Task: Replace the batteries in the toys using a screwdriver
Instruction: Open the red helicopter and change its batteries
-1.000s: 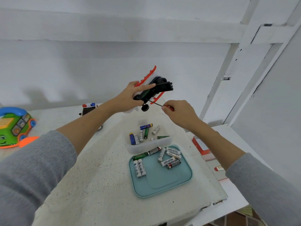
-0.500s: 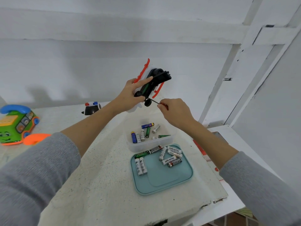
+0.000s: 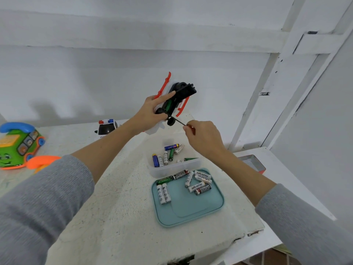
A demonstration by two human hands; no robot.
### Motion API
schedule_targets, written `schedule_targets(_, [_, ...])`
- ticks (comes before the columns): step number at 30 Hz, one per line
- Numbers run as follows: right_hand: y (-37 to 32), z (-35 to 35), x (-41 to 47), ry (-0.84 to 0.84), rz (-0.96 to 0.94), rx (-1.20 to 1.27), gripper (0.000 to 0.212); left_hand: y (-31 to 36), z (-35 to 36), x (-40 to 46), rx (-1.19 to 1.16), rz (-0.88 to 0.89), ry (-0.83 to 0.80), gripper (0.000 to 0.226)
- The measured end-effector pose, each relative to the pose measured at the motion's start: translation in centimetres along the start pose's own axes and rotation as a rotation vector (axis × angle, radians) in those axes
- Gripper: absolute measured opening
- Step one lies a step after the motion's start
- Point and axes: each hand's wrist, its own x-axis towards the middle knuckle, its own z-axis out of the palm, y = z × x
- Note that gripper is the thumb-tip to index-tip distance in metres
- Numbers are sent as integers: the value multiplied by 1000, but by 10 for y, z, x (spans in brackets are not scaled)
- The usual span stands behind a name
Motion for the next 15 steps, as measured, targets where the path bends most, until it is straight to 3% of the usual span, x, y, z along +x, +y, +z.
schedule_targets(7, [7,-23,14,49,144,64,18,-1,-6,-4,18,15,-36,70])
schedule_targets(15, [1,-30,36,43,88,17,15,-2,-5,-5,41,21,-60,68])
